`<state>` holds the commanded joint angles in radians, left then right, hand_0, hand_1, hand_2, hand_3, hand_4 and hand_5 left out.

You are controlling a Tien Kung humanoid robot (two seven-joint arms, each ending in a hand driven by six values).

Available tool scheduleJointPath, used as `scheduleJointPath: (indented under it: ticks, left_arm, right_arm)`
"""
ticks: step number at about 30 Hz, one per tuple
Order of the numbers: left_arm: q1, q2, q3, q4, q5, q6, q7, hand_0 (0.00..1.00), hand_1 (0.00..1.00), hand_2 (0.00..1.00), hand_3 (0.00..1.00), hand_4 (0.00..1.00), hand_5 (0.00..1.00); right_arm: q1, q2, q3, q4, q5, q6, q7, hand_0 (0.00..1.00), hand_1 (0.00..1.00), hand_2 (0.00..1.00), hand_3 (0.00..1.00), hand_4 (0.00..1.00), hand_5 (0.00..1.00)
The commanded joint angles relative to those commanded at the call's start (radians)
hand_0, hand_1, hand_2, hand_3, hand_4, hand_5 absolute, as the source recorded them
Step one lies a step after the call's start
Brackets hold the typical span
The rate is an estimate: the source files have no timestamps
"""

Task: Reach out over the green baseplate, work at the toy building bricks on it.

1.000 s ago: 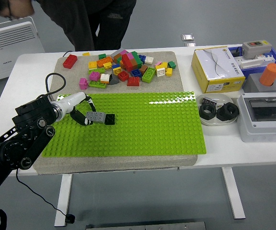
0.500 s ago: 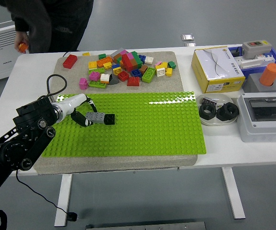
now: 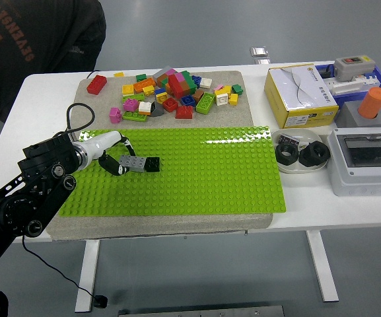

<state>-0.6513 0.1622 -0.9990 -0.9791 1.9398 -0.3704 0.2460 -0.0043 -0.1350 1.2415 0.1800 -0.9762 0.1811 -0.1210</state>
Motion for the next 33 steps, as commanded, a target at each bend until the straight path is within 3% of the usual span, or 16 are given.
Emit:
scheduleJointPath:
  ticks: [10,11,27,30,33]
  left_arm:
    - [0.000,-0.004,-0.002,-0.008,-0.003,0.000,0.006,0.998,0.998,0.998,0.592,0.730,0.002]
    - [0.000,-0.005,-0.002,-0.006,-0.004,0.001,0.007,0.998,0.998,0.998,0.687,0.875,0.087]
    - [0.008,-0.013,-0.017,0.007,-0.010,0.017,0.008,0.998,0.998,0.998,0.758,0.914,0.125]
    - [0.013,-0.011,-0.027,-0.011,-0.005,0.014,0.009,0.998,0.998,0.998,0.763,0.923,0.132]
    - [0.035,0.000,-0.056,-0.067,0.013,0.007,0.015,0.998,0.998,0.998,0.763,0.923,0.132]
  right_arm:
    - [0.003,0.001,0.000,0.000,0.002,0.000,0.000,0.690,0.644,0.793,0.929,0.916,0.998]
    - [0.003,0.001,0.000,0.000,0.002,0.000,0.000,0.690,0.643,0.792,0.927,0.917,0.998]
    - [0.003,0.002,0.000,0.000,0.001,0.000,0.000,0.691,0.642,0.792,0.925,0.917,0.998]
    - [0.002,0.003,0.000,0.000,0.002,-0.001,0.000,0.691,0.639,0.791,0.923,0.919,0.998]
    - [0.001,0.004,0.003,0.000,-0.001,-0.001,0.000,0.691,0.639,0.791,0.923,0.919,0.998]
